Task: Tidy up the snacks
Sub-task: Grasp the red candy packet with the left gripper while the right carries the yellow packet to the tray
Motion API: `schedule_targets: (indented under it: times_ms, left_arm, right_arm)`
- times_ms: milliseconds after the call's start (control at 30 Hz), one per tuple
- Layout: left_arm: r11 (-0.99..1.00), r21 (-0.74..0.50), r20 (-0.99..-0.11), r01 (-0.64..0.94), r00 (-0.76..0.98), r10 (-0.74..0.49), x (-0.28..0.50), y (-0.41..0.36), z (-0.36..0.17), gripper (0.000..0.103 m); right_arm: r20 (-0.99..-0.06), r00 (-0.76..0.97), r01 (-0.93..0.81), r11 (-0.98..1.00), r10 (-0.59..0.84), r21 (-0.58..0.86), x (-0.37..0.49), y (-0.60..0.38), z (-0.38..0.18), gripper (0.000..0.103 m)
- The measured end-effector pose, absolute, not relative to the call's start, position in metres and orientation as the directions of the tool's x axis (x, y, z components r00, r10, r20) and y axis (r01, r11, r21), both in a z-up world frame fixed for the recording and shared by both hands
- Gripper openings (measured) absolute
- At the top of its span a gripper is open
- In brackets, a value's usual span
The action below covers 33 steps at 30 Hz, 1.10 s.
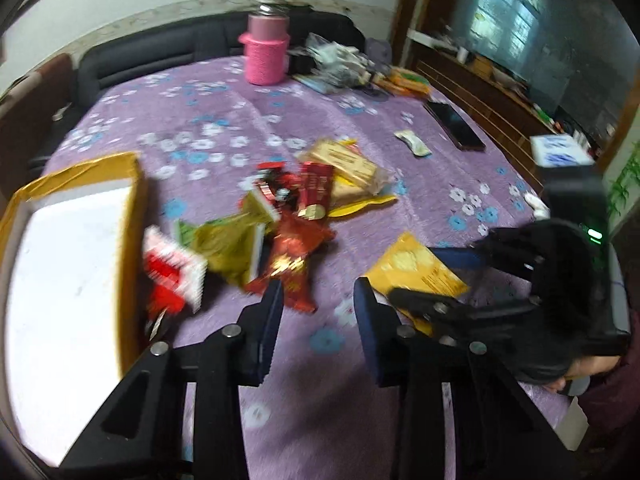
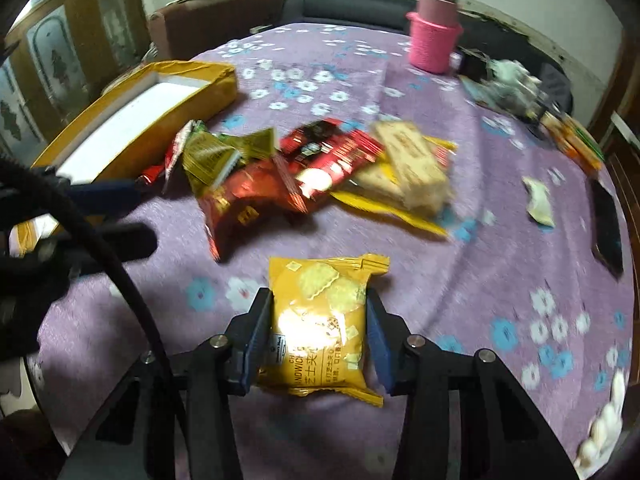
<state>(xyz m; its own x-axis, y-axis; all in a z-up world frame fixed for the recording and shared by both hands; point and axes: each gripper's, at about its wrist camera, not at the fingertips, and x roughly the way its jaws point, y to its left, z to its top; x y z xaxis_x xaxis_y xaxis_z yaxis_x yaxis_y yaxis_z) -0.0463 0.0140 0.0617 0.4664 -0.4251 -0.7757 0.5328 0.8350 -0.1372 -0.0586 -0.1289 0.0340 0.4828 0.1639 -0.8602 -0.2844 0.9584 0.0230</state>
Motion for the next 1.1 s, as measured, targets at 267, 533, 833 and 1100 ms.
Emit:
schedule_targets:
  times_ms: [267,533,833,1100]
  left_arm:
    - [0.848,0.06,-0.829,0.527,0.499,-0.251,-0.012,-0.024,0.036,0.042]
    - [0.85,0.066,-0.837,0.523,0.492,-0.238,-0.009,-0.017,0.036,0.046]
    - [0.83,0.091,-0.845,0.55,0.484,-0.228,-0.016,-0.034,0.022,0.03]
    - [0.879,-0.022,-0.78,0.475,0.542,-0.312,-0.049,0.001,0.061,0.03]
  right_arm:
    - [-0.853,0.475,-0.224,0.967,0.216,0.12,-0.074,-0.163,0.032,0.045]
    - [-0.85,0.476,-0.222,0.966,0.225,0.132,-0.078,-0.165,0.026,0.048]
    - [-0.841,0.485,-0.213,0.965,0.238,0.151,-0.084,-0.166,0.026,0.049]
    - [-0.825,0.493,-0.221,0.957,0.277,0.19,-0.1,-0.16,0.033,0.043]
